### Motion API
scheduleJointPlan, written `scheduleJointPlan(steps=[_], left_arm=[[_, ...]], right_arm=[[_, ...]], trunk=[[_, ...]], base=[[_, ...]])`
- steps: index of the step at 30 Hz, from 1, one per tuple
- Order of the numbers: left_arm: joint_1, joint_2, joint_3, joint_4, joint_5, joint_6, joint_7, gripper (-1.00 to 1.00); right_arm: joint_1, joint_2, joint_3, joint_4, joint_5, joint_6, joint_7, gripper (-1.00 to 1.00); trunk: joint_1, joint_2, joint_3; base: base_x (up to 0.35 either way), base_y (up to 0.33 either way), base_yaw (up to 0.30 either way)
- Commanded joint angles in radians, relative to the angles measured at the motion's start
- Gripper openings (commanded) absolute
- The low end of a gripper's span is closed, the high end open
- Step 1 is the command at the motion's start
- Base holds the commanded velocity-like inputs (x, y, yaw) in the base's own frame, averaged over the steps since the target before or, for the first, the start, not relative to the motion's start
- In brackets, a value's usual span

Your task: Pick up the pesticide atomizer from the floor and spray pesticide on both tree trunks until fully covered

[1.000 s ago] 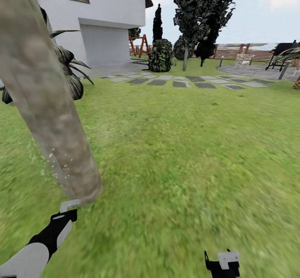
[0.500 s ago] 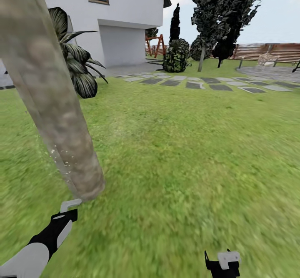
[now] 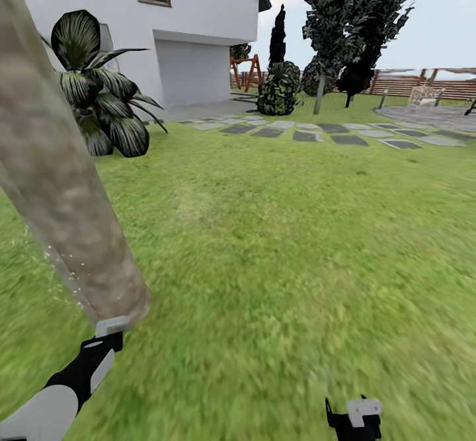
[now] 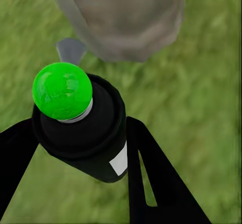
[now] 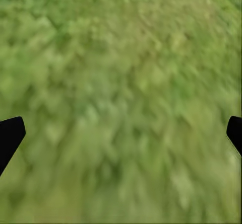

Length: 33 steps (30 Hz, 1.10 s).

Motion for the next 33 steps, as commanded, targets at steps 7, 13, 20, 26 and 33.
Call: scheduleJointPlan(steps=[7,13,20,26,33], left_arm=[[0.0,0.0,0.001,-0.002,-0.001,0.0,0.0,-1.0],[0.0,0.003,0.008,-0.002,-0.002,0.001,0.0,-1.0],[0.0,0.003,0.035,-0.002,-0.002,0.0,0.0,-1.0],[0.0,0.003,0.035,-0.002,-0.002,0.0,0.0,-1.0],[0.0,0.006,0.036,-0.002,-0.002,0.0,0.0,-1.0]], right_arm=[[0.0,0.002,0.0,0.0,0.0,0.0,0.0,1.0],[0.0,0.002,0.0,0.0,0.001,0.0,0.0,1.0],[0.0,0.002,0.0,0.0,0.001,0.0,0.0,1.0],[0.0,0.002,0.0,0.0,0.001,0.0,0.0,1.0],[0.0,0.002,0.0,0.0,0.001,0.0,0.0,1.0]], trunk=[[0.0,0.0,0.0],[0.0,0.0,0.0],[0.0,0.0,0.0],[0.0,0.0,0.0],[0.0,0.0,0.0]], base=[[0.15,-0.228,0.219],[0.029,-0.267,0.278],[0.166,-0.234,0.278],[0.24,-0.188,0.049],[0.206,-0.206,0.194]])
